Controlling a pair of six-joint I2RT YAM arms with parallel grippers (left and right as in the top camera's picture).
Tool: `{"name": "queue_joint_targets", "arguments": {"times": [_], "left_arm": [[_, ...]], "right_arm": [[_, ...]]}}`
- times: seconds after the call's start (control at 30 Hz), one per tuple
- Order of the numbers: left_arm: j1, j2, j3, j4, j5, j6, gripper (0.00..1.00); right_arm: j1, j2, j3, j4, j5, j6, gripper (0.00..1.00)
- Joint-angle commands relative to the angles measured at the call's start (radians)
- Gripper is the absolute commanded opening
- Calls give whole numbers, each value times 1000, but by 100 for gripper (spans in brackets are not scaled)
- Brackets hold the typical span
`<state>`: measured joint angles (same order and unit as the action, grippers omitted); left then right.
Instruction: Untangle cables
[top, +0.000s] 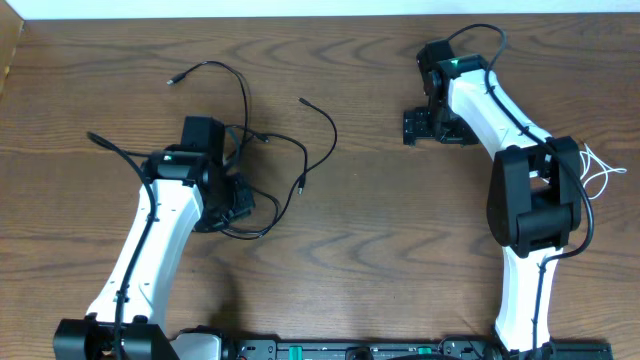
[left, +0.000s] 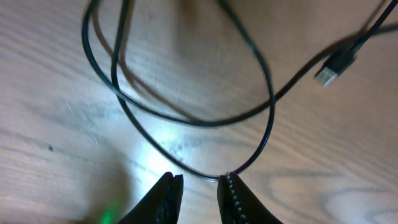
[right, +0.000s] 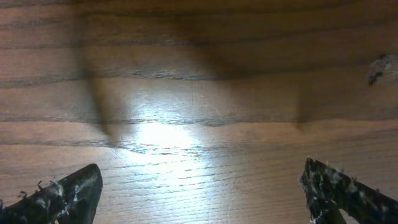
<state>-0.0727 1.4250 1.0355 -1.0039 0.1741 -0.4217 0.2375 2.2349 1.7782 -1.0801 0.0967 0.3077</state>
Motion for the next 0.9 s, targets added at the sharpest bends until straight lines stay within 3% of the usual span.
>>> {"name": "queue_joint_targets", "arguments": {"times": [0.0, 0.03, 0.4, 0.43, 0.5, 0.53, 0.7, 0.87], "left_arm": [[4, 0, -15, -10, 41, -2, 14], [4, 0, -18, -8, 49, -3, 8], [4, 0, -28, -5, 55, -218, 10], [4, 0, -34, -5, 49, -240, 23], [4, 0, -56, -5, 34, -310, 36], [4, 0, -69, -4, 22, -351, 52], [4, 0, -154, 41, -32, -515, 70], [4, 0, -216, 96, -32, -615, 71]], "right_arm": [[12, 8, 6, 0, -2, 18, 99], [13, 8, 6, 0, -2, 18, 99], [20, 8, 6, 0, -2, 18, 99], [21, 8, 6, 0, -2, 18, 99], [21, 8, 6, 0, -2, 18, 99], [21, 8, 6, 0, -2, 18, 99], [21, 8, 6, 0, -2, 18, 99], [28, 8, 6, 3, -2, 18, 99]]}}
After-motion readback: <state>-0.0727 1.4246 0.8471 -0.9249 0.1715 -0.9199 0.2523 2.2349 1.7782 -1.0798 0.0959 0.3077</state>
